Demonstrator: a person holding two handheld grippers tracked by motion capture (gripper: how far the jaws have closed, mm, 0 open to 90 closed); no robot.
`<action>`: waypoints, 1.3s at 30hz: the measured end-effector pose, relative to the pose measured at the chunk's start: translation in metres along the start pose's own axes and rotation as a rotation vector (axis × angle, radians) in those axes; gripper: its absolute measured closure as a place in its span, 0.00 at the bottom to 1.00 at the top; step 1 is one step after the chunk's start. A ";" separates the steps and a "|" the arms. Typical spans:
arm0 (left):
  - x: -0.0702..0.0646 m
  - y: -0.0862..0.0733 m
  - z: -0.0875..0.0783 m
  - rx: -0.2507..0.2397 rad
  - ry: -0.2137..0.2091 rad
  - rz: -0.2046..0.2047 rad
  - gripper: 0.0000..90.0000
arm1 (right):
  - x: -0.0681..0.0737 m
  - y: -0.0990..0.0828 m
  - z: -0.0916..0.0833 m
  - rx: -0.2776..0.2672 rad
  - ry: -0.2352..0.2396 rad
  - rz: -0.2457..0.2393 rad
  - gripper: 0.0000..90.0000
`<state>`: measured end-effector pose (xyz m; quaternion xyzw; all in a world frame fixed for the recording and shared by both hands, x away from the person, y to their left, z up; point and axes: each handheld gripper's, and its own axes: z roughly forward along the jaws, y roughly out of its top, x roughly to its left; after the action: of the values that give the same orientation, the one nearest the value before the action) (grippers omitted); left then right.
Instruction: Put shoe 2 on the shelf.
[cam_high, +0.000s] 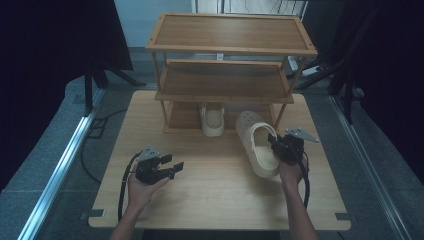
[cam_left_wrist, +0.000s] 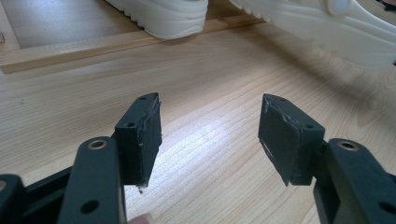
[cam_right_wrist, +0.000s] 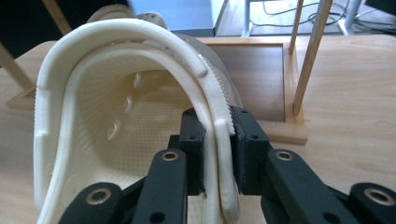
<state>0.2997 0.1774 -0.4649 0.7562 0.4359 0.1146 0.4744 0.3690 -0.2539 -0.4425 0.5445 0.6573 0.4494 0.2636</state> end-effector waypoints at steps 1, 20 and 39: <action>0.000 0.000 0.000 0.000 -0.002 -0.001 0.44 | 0.001 0.001 0.003 -0.006 -0.006 0.000 0.84; 0.003 0.001 -0.004 -0.014 0.001 -0.011 0.44 | 0.012 0.007 0.061 -0.003 -0.064 0.013 0.84; 0.005 0.003 -0.008 -0.039 -0.045 -0.045 0.44 | 0.030 0.015 0.119 -0.026 -0.129 0.040 0.84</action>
<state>0.2991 0.1859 -0.4594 0.7393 0.4395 0.0954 0.5012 0.4676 -0.1894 -0.4799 0.5818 0.6220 0.4273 0.3033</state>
